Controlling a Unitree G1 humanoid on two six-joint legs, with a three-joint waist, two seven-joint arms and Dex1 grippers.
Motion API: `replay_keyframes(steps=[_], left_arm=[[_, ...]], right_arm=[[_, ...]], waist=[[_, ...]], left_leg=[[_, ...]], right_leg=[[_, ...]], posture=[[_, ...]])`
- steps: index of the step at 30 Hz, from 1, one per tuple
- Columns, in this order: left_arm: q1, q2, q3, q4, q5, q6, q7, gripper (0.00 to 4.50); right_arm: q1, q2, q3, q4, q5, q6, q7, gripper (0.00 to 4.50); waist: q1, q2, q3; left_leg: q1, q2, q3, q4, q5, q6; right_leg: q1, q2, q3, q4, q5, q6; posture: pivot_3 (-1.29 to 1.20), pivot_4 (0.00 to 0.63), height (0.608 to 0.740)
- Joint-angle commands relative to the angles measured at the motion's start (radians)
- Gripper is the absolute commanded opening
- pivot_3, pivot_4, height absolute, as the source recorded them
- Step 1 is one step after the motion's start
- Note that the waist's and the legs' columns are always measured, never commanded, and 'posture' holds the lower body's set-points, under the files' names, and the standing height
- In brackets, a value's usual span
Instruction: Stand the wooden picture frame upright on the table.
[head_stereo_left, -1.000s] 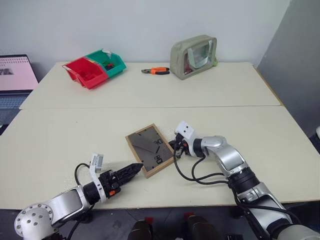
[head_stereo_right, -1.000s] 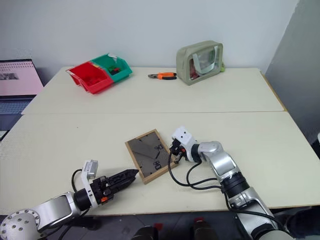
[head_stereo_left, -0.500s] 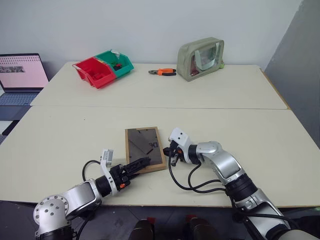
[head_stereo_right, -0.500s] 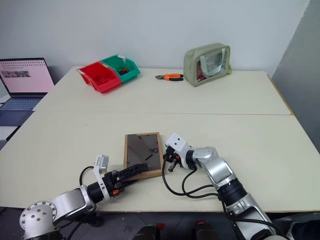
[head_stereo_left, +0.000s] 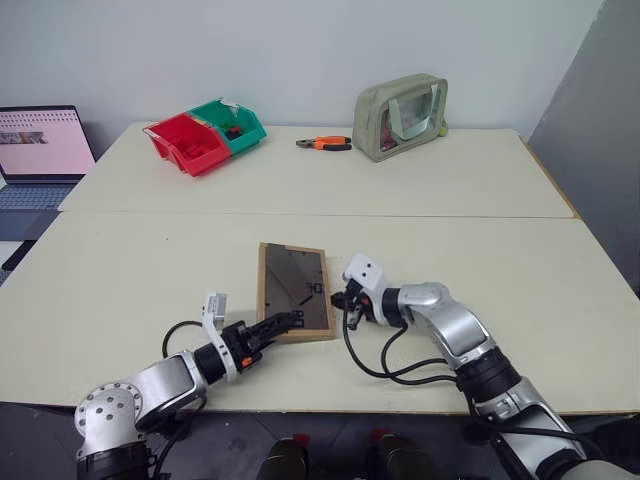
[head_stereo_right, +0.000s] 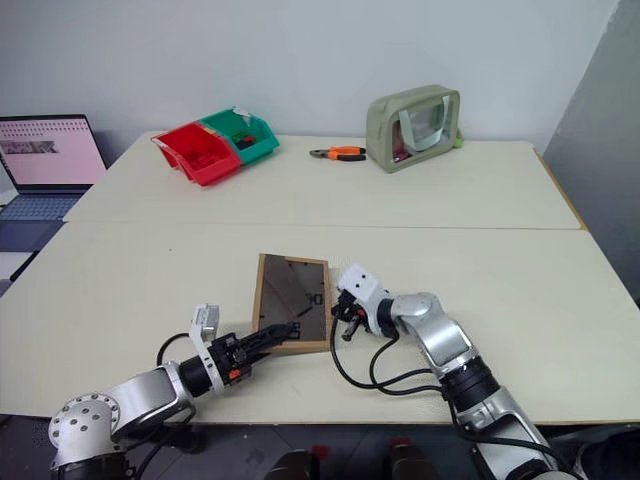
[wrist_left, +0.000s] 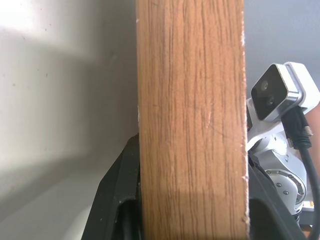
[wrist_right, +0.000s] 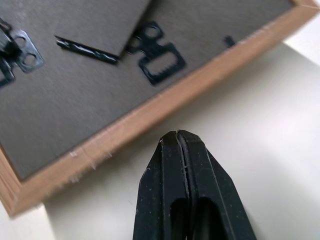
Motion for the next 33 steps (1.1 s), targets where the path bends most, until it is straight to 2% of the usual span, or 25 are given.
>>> replay_keyframes(steps=[1,5,11,12,15,20,27,33], left_arm=[[-0.069,0.008,-0.01,-0.037,-0.057,-0.053,0.055,1.31],[-0.167,0.06,-0.042,-0.062,-0.009,-0.067,-0.002,1.31],[-0.332,0.198,-0.129,-0.075,0.168,-0.125,-0.25,1.31],[-0.352,0.224,-0.156,-0.08,0.214,-0.147,-0.304,1.31],[-0.407,0.268,-0.204,-0.076,0.296,-0.185,-0.416,1.31],[-0.486,0.289,-0.249,-0.044,0.391,-0.223,-0.53,1.31],[-0.528,0.28,-0.259,-0.014,0.452,-0.222,-0.598,1.31],[-0.523,0.274,-0.24,-0.005,0.47,-0.208,-0.621,1.31]], right_arm=[[-0.022,-0.085,-0.095,-0.025,0.026,-0.001,0.025,0.0],[-0.09,-0.16,-0.204,-0.022,0.111,0.055,0.084,0.72],[-0.257,-0.196,-0.379,-0.034,0.372,0.268,0.214,2.21],[-0.29,-0.195,-0.399,-0.03,0.412,0.296,0.233,2.34],[-0.372,-0.18,-0.421,0.01,0.464,0.322,0.242,3.11],[-0.459,-0.128,-0.387,0.094,0.447,0.264,0.232,4.24],[-0.499,-0.057,-0.341,0.153,0.422,0.187,0.232,4.24],[-0.506,-0.016,-0.343,0.105,0.478,0.223,0.242,4.24]], waist=[[0.0,0.0,0.0],[0.003,-0.003,0.003],[-0.01,-0.003,0.004],[-0.011,-0.003,0.004],[-0.017,-0.002,0.005],[-0.018,-0.003,0.005],[-0.02,-0.002,0.006],[-0.02,-0.002,0.006]], left_leg=[[0.0,0.0,0.0,0.0,0.0,0.0],[-0.004,-0.002,-0.003,0.001,0.0,-0.001],[-0.005,-0.002,0.002,-0.003,0.0,-0.001],[-0.005,-0.002,0.002,-0.003,0.0,-0.001],[-0.006,-0.002,0.002,-0.006,0.0,-0.001],[-0.007,-0.001,0.002,-0.008,0.0,-0.001],[-0.008,-0.001,0.002,-0.008,0.0,-0.001],[-0.008,0.0,0.002,-0.008,0.0,-0.001]], right_leg=[[0.0,0.0,0.0,0.0,0.0,0.0],[-0.002,0.0,-0.001,-0.001,0.0,0.0],[-0.007,0.001,-0.001,0.0,0.002,-0.003],[-0.007,0.001,-0.001,0.0,0.003,-0.004],[-0.009,0.001,-0.001,0.0,0.002,-0.006],[-0.009,0.001,-0.001,-0.003,0.002,-0.006],[-0.01,0.001,-0.002,-0.004,0.002,-0.006],[-0.01,0.001,-0.002,-0.004,0.002,-0.006]], posture=[[0.0,0.15,0.74],[0.0,0.15,0.74],[0.0,0.15,0.74],[0.0,0.15,0.74],[0.0,0.15,0.74],[0.0,0.15,0.74],[0.0,0.15,0.74],[0.0,0.15,0.74]])
